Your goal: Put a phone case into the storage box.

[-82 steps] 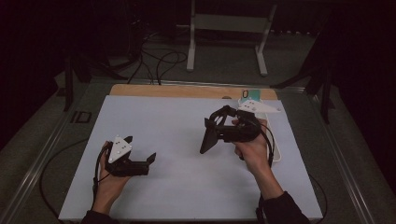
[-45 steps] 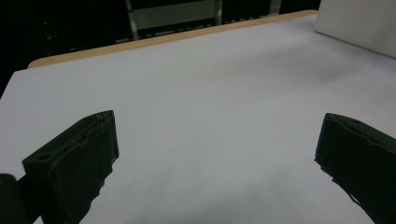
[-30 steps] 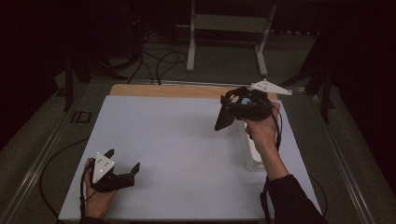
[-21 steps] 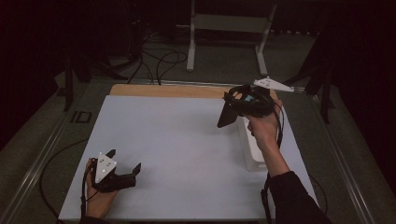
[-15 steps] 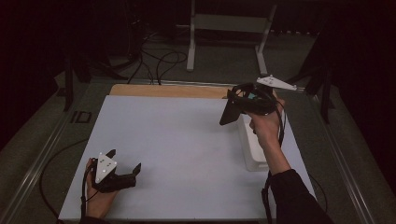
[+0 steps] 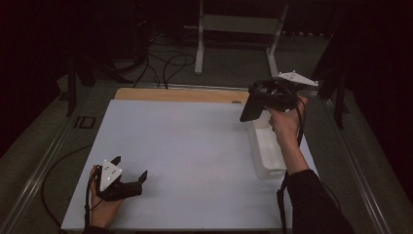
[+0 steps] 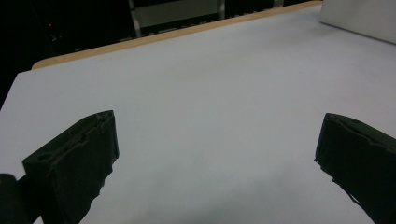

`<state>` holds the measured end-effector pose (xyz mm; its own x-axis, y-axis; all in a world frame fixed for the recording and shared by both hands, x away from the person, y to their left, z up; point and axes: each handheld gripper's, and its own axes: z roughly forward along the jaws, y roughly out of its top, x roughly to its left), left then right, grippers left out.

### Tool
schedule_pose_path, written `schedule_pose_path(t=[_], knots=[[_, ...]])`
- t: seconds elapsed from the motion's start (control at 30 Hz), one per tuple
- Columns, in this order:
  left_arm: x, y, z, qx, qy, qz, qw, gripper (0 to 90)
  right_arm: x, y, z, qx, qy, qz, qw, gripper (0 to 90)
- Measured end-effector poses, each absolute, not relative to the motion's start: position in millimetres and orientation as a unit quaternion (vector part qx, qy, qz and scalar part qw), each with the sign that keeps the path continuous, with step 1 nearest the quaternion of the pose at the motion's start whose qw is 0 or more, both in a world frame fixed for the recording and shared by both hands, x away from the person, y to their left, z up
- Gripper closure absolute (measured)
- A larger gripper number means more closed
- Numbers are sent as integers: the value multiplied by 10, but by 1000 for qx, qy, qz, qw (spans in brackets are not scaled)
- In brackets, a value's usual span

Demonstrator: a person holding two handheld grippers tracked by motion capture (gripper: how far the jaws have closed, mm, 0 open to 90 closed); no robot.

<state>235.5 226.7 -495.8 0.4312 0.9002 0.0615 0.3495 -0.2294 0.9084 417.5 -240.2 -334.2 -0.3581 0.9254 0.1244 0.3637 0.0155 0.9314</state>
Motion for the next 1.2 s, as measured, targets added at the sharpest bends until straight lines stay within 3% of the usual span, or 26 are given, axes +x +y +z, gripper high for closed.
schedule_pose_path(t=[0.57,1.2], knots=[[2364,2246,-4963,723,432,309,442,1,4432,-2635,-3461,534,645,437,328,134],[2360,2252,-4964,721,434,309,443,1,4648,-2683,-3798,573,649,386,319,130]])
